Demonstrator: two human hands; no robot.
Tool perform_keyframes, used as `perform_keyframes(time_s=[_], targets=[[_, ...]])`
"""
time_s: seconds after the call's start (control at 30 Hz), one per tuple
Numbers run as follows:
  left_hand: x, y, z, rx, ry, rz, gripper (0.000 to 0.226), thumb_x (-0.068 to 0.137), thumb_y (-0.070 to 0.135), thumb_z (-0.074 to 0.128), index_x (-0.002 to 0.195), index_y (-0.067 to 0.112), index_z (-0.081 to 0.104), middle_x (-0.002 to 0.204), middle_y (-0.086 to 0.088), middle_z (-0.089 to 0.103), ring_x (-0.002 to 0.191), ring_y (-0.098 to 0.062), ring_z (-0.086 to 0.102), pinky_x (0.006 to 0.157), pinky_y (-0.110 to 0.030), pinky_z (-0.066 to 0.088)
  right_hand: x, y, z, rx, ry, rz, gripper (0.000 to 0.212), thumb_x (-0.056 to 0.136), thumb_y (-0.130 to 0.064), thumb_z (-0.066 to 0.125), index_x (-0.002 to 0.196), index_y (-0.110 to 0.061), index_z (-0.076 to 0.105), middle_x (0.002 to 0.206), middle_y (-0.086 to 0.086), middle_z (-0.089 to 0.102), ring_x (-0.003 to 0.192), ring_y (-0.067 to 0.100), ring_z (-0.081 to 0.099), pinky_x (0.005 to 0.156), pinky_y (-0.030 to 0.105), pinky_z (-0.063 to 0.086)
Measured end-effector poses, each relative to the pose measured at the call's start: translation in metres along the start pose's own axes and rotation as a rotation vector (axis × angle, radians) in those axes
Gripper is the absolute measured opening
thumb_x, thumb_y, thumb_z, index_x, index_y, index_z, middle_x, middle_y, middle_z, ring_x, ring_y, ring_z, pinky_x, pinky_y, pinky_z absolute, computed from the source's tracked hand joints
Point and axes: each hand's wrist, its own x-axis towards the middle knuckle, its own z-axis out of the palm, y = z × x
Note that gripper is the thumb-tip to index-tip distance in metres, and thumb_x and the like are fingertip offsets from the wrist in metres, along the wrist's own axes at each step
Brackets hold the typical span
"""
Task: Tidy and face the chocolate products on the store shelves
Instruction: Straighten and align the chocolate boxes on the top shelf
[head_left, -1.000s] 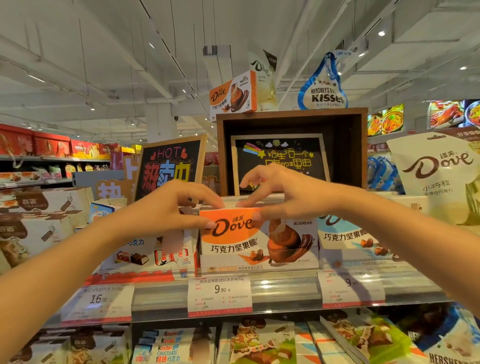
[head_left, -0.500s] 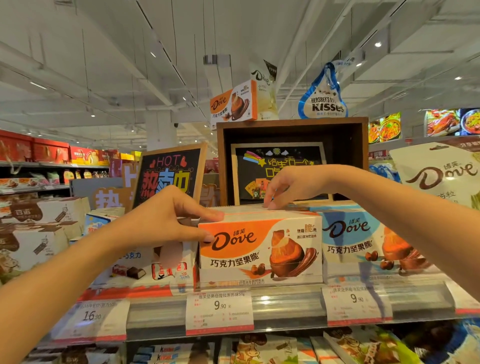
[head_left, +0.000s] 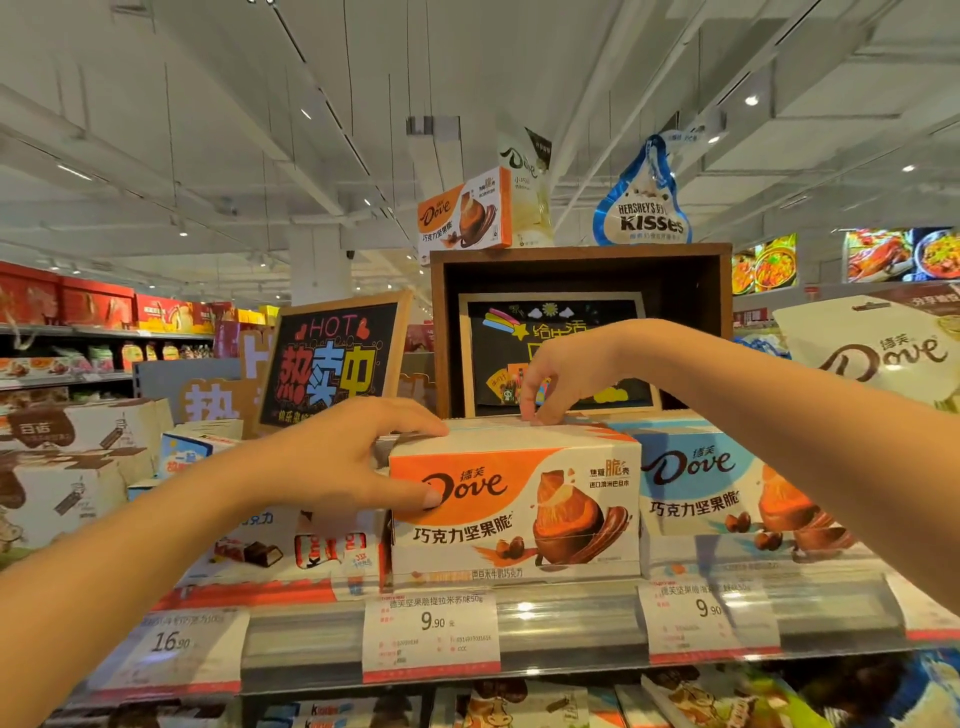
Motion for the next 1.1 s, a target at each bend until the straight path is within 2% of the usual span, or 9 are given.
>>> perform_keyframes(time_s=[0.1,0.2,0.27,0.37,0.5,0.6,0.7,0.93,1.1], targets=[[-0.002,0.000,0.001,0.015,0.014,-0.005,0.050,0.075,0.036,0.075,0.121,0.029,0.058,0.114,0.017,0.058,0.102,0.006,0.053,0.085,-0.013,0.046,0.002,0.000,0.000,0.073,0.001,-0.005,0.004,0.084,-0.024,0.064,0.084,-0.026,0.068,0.114,-0.001,0.065,0.107,0.011,0.055,0.099,0.033,0.043],[-0.002,-0.001,0.001,0.055,0.032,0.018,0.053,0.072,0.046,0.075,0.119,0.031,0.058,0.113,0.024,0.057,0.106,0.011,0.045,0.088,-0.006,0.040,0.005,-0.002,0.001,0.145,0.052,-0.010,0.003,0.081,-0.019,0.067,0.078,-0.018,0.068,0.106,0.001,0.068,0.108,0.013,0.057,0.097,0.031,0.044],[-0.002,-0.002,0.002,0.100,0.046,0.054,0.060,0.064,0.064,0.065,0.117,0.036,0.058,0.118,0.038,0.042,0.111,0.012,0.035,0.087,-0.005,0.037,0.005,-0.002,0.000,0.178,0.090,-0.019,0.005,0.080,-0.019,0.067,0.077,-0.015,0.067,0.102,0.006,0.068,0.103,0.015,0.060,0.090,0.030,0.049],[-0.004,-0.008,0.005,0.084,0.094,0.041,0.059,0.058,0.071,0.058,0.112,0.047,0.054,0.116,0.038,0.031,0.118,0.011,0.028,0.087,-0.014,0.044,-0.002,0.002,-0.006,0.246,0.190,-0.019,0.012,0.083,-0.017,0.065,0.089,-0.007,0.067,0.097,0.007,0.070,0.090,0.014,0.066,0.070,0.021,0.052],[-0.003,-0.006,0.004,0.183,0.112,0.044,0.056,0.057,0.073,0.055,0.107,0.050,0.044,0.115,0.029,0.037,0.115,0.008,0.032,0.092,-0.017,0.041,-0.019,0.006,-0.019,0.345,0.410,-0.057,0.011,0.085,-0.011,0.061,0.096,-0.008,0.062,0.095,0.006,0.069,0.092,0.020,0.068,0.076,0.031,0.058],[0.010,0.007,0.004,0.254,0.093,0.064,0.061,0.059,0.072,0.054,0.112,0.042,0.046,0.112,0.020,0.046,0.107,0.007,0.038,0.091,-0.014,0.037,-0.039,0.008,-0.030,0.452,0.569,-0.106,0.015,0.091,-0.011,0.054,0.105,-0.014,0.055,0.100,0.002,0.066,0.094,0.015,0.066,0.075,0.031,0.057],[0.032,0.029,0.010,0.274,0.049,0.075,0.063,0.064,0.067,0.062,0.118,0.036,0.049,0.111,0.017,0.047,0.103,0.002,0.043,0.090,-0.020,0.039,-0.062,0.017,-0.038,0.456,0.703,-0.090,0.026,0.097,-0.014,0.045,0.122,-0.017,0.050,0.105,-0.002,0.063,0.093,0.011,0.064,0.072,0.028,0.057],[0.095,0.081,0.038,0.160,-0.105,-0.003,0.060,0.075,0.052,0.069,0.123,0.021,0.053,0.122,0.004,0.054,0.108,-0.011,0.051,0.094,-0.029,0.044,-0.111,0.054,-0.027,0.470,0.790,0.016,0.031,0.098,-0.014,0.041,0.127,-0.015,0.051,0.106,-0.001,0.062,0.088,0.010,0.063,0.068,0.023,0.053],[0.124,0.096,0.049,0.037,-0.230,-0.092,0.078,0.077,0.052,0.066,0.141,0.019,0.036,0.139,0.007,0.044,0.127,-0.015,0.044,0.103,-0.026,0.035,-0.134,0.081,-0.015,0.442,0.849,0.082,0.028,0.098,-0.013,0.043,0.123,-0.018,0.054,0.112,0.010,0.061,0.086,0.010,0.061,0.059,0.018,0.050]])
